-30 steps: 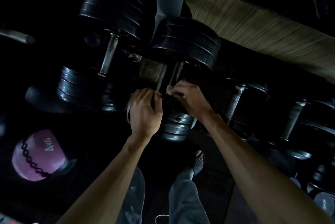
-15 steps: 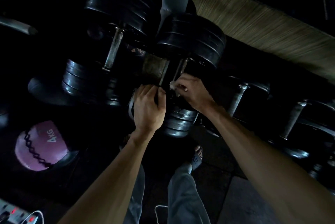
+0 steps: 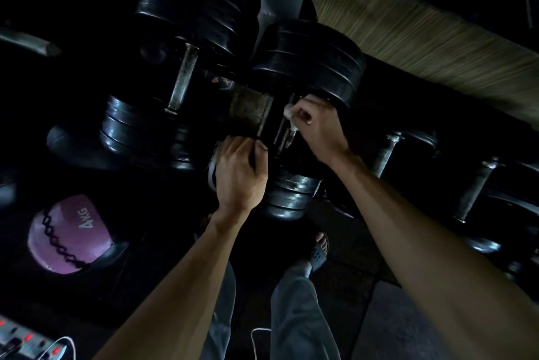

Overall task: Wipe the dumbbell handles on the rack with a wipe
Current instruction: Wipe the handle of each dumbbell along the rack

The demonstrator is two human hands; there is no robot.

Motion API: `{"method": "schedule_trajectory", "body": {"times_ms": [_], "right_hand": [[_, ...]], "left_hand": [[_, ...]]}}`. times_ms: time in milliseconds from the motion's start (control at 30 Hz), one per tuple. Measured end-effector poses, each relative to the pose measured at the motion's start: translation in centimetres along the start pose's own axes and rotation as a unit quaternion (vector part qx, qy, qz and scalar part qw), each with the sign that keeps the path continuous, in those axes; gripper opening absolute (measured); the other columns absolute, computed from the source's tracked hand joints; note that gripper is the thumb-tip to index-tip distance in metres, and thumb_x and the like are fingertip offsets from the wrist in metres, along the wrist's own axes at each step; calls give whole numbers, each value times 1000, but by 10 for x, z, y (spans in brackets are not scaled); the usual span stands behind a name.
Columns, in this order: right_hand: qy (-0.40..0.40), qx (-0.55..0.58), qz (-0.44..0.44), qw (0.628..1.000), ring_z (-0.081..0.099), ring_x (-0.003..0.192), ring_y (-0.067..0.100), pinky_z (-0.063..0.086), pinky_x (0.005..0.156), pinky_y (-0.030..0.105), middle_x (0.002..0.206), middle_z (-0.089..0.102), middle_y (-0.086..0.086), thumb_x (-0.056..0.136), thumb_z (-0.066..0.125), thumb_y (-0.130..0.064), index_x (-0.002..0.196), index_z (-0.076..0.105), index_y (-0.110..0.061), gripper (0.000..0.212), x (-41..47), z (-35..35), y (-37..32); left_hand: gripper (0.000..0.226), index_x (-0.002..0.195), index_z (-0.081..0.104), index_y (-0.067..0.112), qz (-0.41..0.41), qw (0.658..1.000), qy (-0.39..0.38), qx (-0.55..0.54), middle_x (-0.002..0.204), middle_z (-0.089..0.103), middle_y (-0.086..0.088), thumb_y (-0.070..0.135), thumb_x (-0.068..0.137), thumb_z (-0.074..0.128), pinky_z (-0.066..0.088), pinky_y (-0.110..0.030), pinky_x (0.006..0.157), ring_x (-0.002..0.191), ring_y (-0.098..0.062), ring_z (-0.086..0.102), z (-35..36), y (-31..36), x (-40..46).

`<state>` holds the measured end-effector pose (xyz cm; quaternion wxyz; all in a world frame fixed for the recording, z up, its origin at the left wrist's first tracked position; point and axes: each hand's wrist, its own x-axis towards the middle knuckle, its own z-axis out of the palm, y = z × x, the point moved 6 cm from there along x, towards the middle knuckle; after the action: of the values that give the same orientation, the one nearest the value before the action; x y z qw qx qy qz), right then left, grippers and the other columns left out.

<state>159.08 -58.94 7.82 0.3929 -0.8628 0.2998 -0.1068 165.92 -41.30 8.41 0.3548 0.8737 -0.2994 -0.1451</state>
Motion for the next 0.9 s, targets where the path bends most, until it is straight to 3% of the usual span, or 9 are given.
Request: {"method": "schedule_trajectory", "body": {"times_ms": [67, 200, 333, 400, 533, 633, 700, 800, 900], "right_hand": [[-56, 0, -20, 998, 59, 80, 5, 44, 69, 15, 88, 61, -3, 93, 68, -10, 81, 69, -6, 13, -10, 10, -3], [-211, 7, -2, 978, 65, 86, 12, 49, 74, 24, 92, 67, 0, 92, 72, -22, 89, 74, -9, 13, -35, 34, 1], [-46, 16, 21, 999, 56, 75, -8, 39, 68, 9, 87, 59, -3, 91, 69, -8, 83, 71, -4, 10, -12, 9, 0], [3, 14, 36, 999, 57, 76, -7, 40, 68, 9, 87, 60, -2, 91, 68, -7, 82, 71, -3, 10, -12, 5, -3], [-134, 16, 74, 988, 66, 84, 13, 53, 78, 30, 91, 70, 2, 89, 74, -21, 88, 74, -10, 11, -35, 31, 1], [-155, 64, 144, 975, 70, 87, 8, 58, 84, 35, 92, 75, -2, 89, 75, -20, 95, 78, -15, 8, -46, 23, 5], [-112, 128, 191, 967, 71, 82, 6, 59, 79, 29, 88, 75, -3, 91, 73, -17, 97, 77, -11, 9, -56, 6, 4], [41, 162, 241, 956, 70, 92, 7, 57, 83, 27, 97, 75, -4, 94, 69, -16, 104, 75, -14, 12, -86, -34, 17], [149, 187, 274, 931, 72, 97, 12, 59, 89, 41, 101, 76, -3, 94, 67, -22, 104, 73, -19, 12, -128, -70, 49]], "left_hand": [[35, 74, 65, 10, 8, 1000, 0, 2, 74, 65, -1, 22, 97, 41, 46, -40, 87, 77, -23, 57, 0, 1, 1], [37, 72, 64, 9, 11, 1000, 1, 15, 73, 64, -2, 23, 97, 40, 46, -42, 86, 75, -23, 56, -1, 2, 0], [37, 75, 67, 11, 14, 1000, 1, 10, 76, 66, -3, 25, 96, 40, 46, -44, 90, 79, -25, 58, -1, 1, 1], [38, 75, 68, 11, 20, 1000, -6, 19, 76, 66, -3, 26, 96, 39, 46, -44, 91, 79, -26, 57, 0, 1, 1], [37, 74, 67, 9, 27, 999, -17, 34, 75, 65, -6, 24, 96, 41, 43, -39, 86, 77, -25, 54, 1, 1, 2], [41, 77, 69, 10, 28, 998, -41, 40, 79, 66, -6, 27, 96, 37, 44, -42, 87, 79, -29, 57, 2, 0, 5], [43, 82, 70, 10, 28, 998, -50, 32, 83, 68, -8, 30, 96, 35, 44, -45, 89, 83, -31, 59, 1, 3, 6], [38, 93, 70, 13, 32, 997, -42, 55, 93, 68, -6, 32, 97, 38, 40, -54, 103, 95, -29, 59, 1, 21, -5], [25, 101, 69, 20, 74, 993, -26, 87, 105, 66, 1, 31, 98, 46, 20, -51, 120, 110, -22, 56, 20, 61, -32]]}}
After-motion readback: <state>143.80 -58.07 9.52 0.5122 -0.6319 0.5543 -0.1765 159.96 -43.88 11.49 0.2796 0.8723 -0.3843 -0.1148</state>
